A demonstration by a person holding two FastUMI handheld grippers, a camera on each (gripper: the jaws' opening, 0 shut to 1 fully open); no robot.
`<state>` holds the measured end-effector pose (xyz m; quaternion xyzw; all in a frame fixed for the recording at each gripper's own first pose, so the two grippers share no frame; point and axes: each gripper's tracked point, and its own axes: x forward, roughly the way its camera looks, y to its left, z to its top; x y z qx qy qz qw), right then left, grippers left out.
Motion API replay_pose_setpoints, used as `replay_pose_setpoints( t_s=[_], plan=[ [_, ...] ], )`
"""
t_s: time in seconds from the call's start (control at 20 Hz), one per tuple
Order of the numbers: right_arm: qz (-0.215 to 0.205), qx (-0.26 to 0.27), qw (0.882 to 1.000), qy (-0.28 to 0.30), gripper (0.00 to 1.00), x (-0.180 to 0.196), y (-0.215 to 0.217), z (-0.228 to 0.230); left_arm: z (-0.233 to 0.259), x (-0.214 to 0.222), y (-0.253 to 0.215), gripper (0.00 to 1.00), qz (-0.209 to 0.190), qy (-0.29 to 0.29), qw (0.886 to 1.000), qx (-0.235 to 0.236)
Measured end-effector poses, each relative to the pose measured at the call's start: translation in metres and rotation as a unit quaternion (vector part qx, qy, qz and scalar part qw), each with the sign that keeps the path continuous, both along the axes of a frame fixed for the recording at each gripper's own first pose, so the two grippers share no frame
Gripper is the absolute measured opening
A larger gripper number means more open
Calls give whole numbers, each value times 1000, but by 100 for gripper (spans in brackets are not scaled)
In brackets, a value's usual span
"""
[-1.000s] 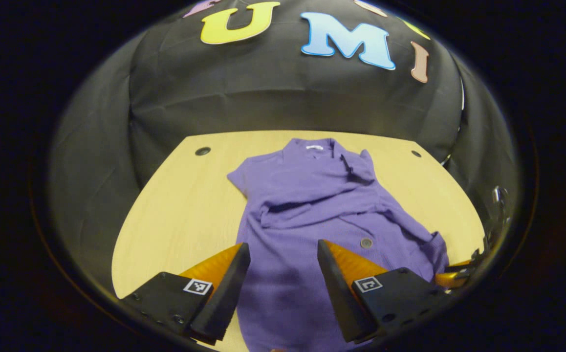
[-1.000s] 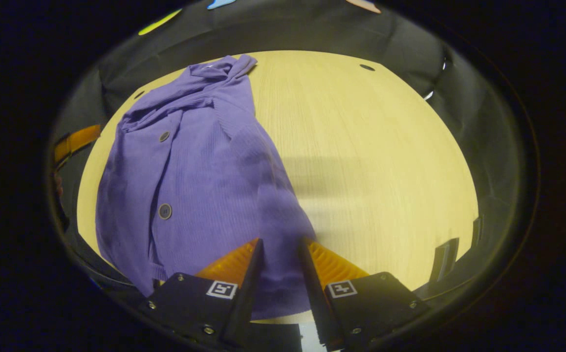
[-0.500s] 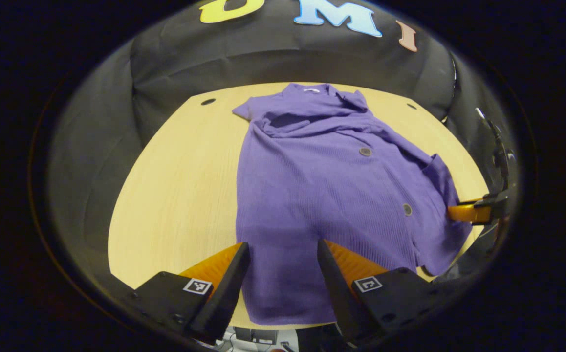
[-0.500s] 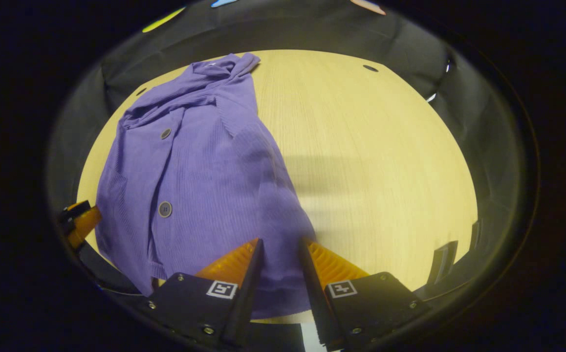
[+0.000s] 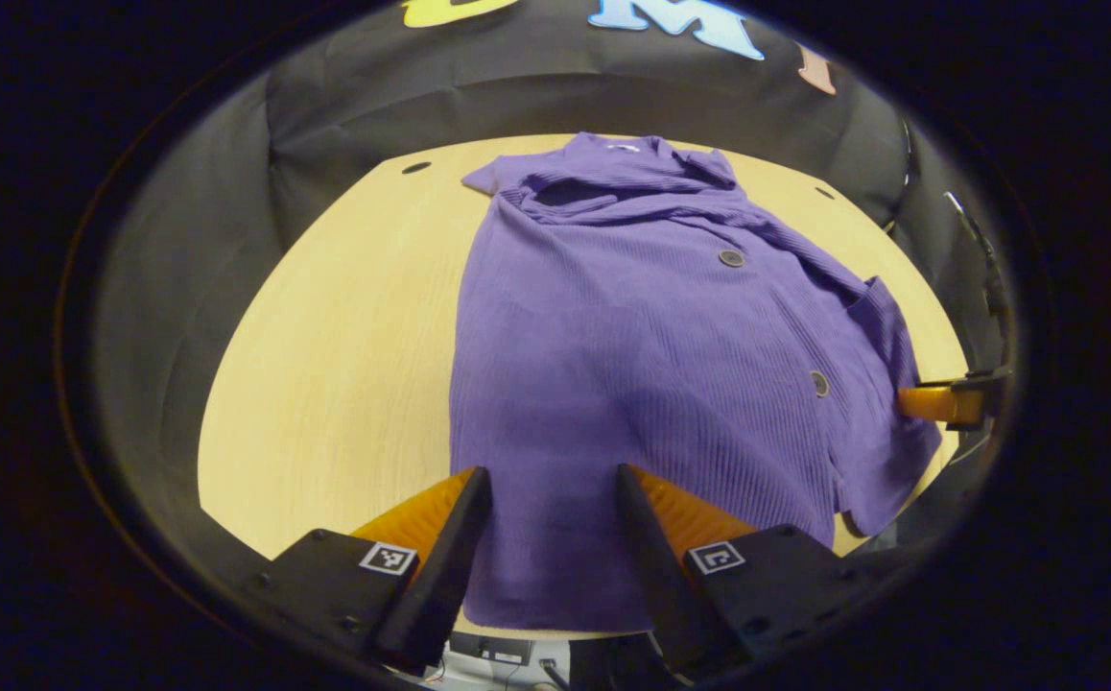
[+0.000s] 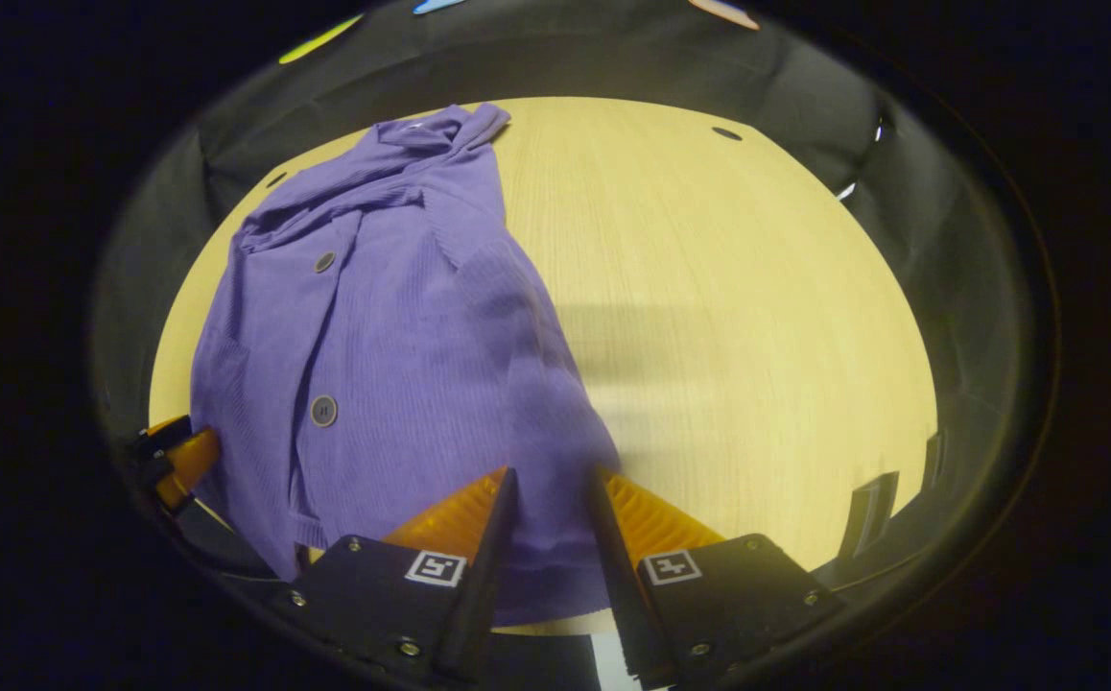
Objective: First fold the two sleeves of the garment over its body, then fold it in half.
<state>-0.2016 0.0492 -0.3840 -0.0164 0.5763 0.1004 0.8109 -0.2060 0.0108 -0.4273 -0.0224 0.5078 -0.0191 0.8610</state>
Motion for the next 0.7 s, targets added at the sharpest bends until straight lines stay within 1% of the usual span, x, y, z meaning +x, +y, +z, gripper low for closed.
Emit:
replay_pose_setpoints(
  t_s=[0.05,0.1,0.15,0.2,0.25,0.3,0.35,0.4,0.45,0.55,0.6,0.7],
  plan=[
    [4,5,1000,3,53,0,2,2,-1,0,0,66,5,0,1000,1],
    [-5,1,1000,-6,36,4,1,3,0,3,4,46,16,-6,1000,1],
    [15,-4,1000,-3,19,3,0,1,2,4,4,27,21,-2,1000,0],
    [21,-4,1000,-2,18,4,1,1,0,4,3,11,27,3,1000,2],
    [14,1,1000,-14,18,8,5,7,2,5,3,11,23,4,1000,8],
    [19,-4,1000,-5,2,7,3,2,3,6,2,10,17,6,1000,19],
    [26,-10,1000,-10,1,9,4,3,3,6,1,7,12,0,1000,25],
    [18,0,1000,-12,2,9,6,5,5,7,2,6,15,-4,1000,18],
    [10,9,1000,-10,1,11,8,6,6,9,3,7,20,-5,1000,11],
    [-6,33,999,-5,1,13,14,12,12,15,8,6,31,-8,999,7],
    [-11,43,999,-4,1,16,19,15,16,22,9,7,35,-11,999,5],
    [-13,58,998,-9,1,24,27,22,24,42,9,6,38,-23,999,1]
  ],
)
